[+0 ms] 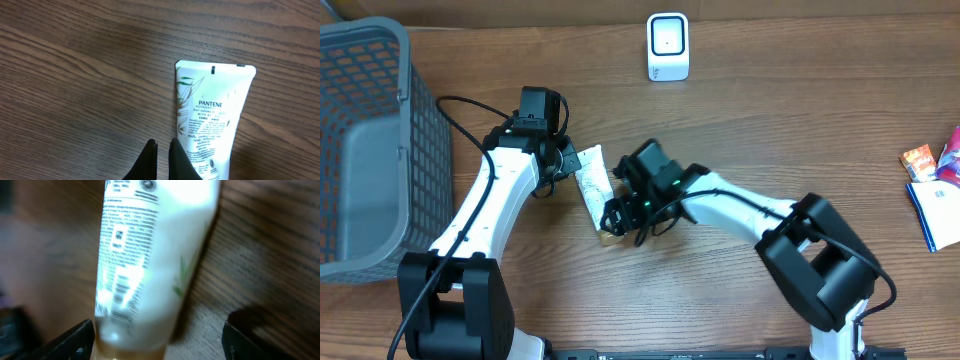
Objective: Scan the item barcode
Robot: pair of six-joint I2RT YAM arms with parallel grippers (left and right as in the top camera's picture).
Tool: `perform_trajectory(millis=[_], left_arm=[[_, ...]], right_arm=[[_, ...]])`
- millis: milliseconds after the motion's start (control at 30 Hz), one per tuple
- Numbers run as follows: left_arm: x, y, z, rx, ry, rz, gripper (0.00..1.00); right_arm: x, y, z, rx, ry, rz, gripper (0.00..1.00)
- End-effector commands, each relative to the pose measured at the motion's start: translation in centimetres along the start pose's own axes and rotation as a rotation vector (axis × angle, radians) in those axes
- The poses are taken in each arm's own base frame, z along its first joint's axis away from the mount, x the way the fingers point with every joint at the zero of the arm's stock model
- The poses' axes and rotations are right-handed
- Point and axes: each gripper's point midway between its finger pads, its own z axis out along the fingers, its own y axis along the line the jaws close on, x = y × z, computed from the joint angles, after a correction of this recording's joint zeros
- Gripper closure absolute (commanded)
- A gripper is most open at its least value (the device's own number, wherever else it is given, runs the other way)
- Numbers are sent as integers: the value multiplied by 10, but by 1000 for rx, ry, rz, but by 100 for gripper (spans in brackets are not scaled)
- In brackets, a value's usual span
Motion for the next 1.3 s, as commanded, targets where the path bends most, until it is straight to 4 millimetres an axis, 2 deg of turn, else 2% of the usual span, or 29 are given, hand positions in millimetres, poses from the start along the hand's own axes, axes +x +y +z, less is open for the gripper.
perform_trajectory(millis=[0, 200, 233, 300, 333, 400, 433, 533, 733, 900, 967, 1067, 1133, 1267], left_arm=[[-2, 5, 3, -20, -7, 17, 95], [-4, 4, 3, -18, -14, 21, 94], [-4, 4, 3, -17, -16, 21, 94], [-5, 4, 3, -15, -18, 21, 94], [-5, 4, 3, -16, -19, 21, 94], [-5, 4, 3, -20, -20, 21, 94], [-5, 5, 3, -23, -21, 22, 94], [-5, 5, 3, -23, -22, 31, 94], [-10, 10, 4, -26, -30, 18, 94], [-14, 18, 4, -34, -36, -5, 94], [-15, 18, 4, -33, -40, -6, 94], [-18, 17, 4, -27, -50, -6, 94], [-19, 16, 4, -23, -57, -8, 94], [-23, 14, 4, -17, -70, -9, 94]], right_arm=[[0, -34, 10, 308, -59, -70, 18], [8, -22, 16, 396, -80, -144, 19], [8, -22, 16, 400, -81, -145, 23], [8, -22, 16, 399, -82, -145, 36], [8, -23, 16, 399, -82, -143, 48], [8, -24, 15, 400, -82, -141, 64], [7, -24, 15, 400, -83, -141, 69], [7, -24, 15, 400, -82, -141, 74], [8, -22, 7, 409, -55, -212, 78], [11, -21, -17, 445, 30, -547, 77], [10, -36, -31, 553, 51, -596, 77], [3, -68, -57, 794, 57, -599, 78], [-3, -79, -69, 886, 47, -599, 77], [-20, -93, -86, 1002, 38, -670, 65]])
